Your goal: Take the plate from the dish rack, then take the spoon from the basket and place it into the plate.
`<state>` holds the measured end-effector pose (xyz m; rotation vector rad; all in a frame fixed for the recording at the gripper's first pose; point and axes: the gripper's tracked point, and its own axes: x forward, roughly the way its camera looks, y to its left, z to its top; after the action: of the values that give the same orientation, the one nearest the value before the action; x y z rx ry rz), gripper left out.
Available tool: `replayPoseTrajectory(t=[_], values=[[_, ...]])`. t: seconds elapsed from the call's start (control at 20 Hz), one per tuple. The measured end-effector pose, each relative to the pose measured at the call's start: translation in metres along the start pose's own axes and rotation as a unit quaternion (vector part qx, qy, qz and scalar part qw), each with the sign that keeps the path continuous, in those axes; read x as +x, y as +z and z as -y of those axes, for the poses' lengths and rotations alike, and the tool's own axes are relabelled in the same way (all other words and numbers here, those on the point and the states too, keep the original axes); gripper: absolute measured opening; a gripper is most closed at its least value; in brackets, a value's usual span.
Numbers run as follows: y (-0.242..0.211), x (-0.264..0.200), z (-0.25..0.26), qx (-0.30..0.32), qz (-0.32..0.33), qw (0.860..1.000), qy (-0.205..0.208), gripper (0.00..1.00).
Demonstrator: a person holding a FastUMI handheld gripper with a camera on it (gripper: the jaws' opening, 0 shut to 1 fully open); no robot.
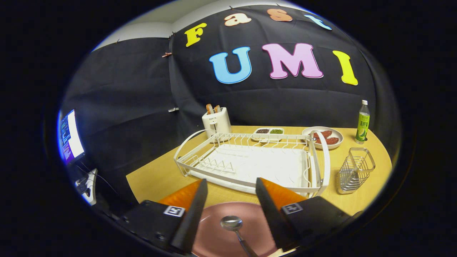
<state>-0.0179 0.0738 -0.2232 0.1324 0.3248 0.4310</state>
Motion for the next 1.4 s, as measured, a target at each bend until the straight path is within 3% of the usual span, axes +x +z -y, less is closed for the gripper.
replayPoseTrajectory(t=[0.05,0.15,0.25,0.75,1.1,1.25,1.4], values=[[0.002,-0.004,0.004,-0.001,0.001,1.000,-0.004,0.94],[0.010,-0.008,0.012,0.003,0.002,1.000,-0.012,0.92],[0.027,-0.012,0.019,0.010,0.011,1.000,-0.022,0.97],[0.143,-0.079,0.026,-0.011,0.090,0.991,-0.099,0.98],[0.213,-0.140,0.008,-0.083,0.139,0.975,-0.151,0.98],[0.231,-0.165,0.003,-0.098,0.163,0.965,-0.182,0.98],[0.233,-0.185,-0.010,-0.072,0.178,0.964,-0.186,0.98]])
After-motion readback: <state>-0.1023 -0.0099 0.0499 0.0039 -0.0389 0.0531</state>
